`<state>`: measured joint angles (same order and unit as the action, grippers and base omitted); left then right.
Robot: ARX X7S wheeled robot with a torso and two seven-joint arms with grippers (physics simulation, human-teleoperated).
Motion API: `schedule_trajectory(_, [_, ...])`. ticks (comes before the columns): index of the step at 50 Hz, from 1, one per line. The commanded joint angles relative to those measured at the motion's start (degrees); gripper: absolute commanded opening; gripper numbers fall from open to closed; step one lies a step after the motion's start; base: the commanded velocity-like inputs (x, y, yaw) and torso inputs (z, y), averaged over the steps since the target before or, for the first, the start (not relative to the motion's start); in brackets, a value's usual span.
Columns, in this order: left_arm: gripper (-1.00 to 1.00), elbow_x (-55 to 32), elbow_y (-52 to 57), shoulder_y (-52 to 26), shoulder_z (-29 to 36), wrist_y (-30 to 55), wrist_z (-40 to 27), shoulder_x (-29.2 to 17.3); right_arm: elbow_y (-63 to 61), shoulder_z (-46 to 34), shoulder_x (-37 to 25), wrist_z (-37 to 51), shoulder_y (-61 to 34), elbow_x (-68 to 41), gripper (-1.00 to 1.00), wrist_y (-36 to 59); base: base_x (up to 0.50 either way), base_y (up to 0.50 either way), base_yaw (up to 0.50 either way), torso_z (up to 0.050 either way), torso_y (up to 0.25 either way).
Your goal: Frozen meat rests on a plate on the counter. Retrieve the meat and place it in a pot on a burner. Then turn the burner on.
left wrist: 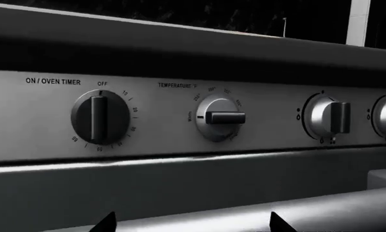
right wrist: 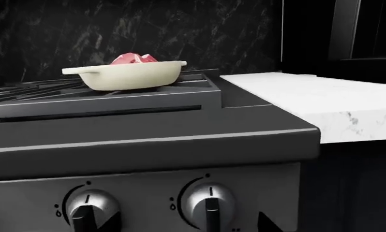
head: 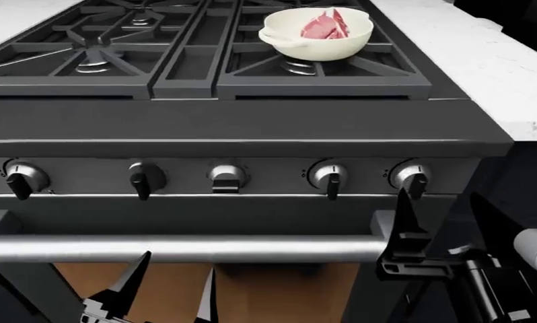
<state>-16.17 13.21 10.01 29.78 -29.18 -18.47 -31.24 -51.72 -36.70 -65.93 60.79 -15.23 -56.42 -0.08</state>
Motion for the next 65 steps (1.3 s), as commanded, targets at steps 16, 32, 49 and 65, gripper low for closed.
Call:
schedule_trajectory(16, [1.0, -7.6, -5.3, -1.8, 1.7, -3.3, 4.9, 1.8, 2.6, -0.9, 2.1, 0.1, -9.6, -8.5, 1.0, 10.8, 0.0, 0.0, 0.0, 0.0, 0.0])
schedule_trajectory(32, [1.0, -8.7, -6.3, -1.5, 1.4, -4.1, 5.0, 2.3, 7.6, -1.5, 4.7, -2.2, -12.0, -10.0, 1.0, 12.7, 0.0, 0.0, 0.0, 0.0, 0.0])
schedule_trajectory(49, [1.0, -10.0, -7.7, -1.7, 1.2, -4.9, 5.5, 2.7, 12.2, -2.5, 7.0, -3.0, -15.6, -10.1, 1.0, 16.8, 0.0, 0.0, 0.0, 0.0, 0.0])
schedule_trajectory(65, [1.0, -10.6, -8.1, -1.6, 1.1, -5.1, 5.6, 2.9, 15.6, -3.2, 8.7, -4.4, -17.6, -10.3, 1.0, 19.0, 0.0, 0.0, 0.0, 0.0, 0.0])
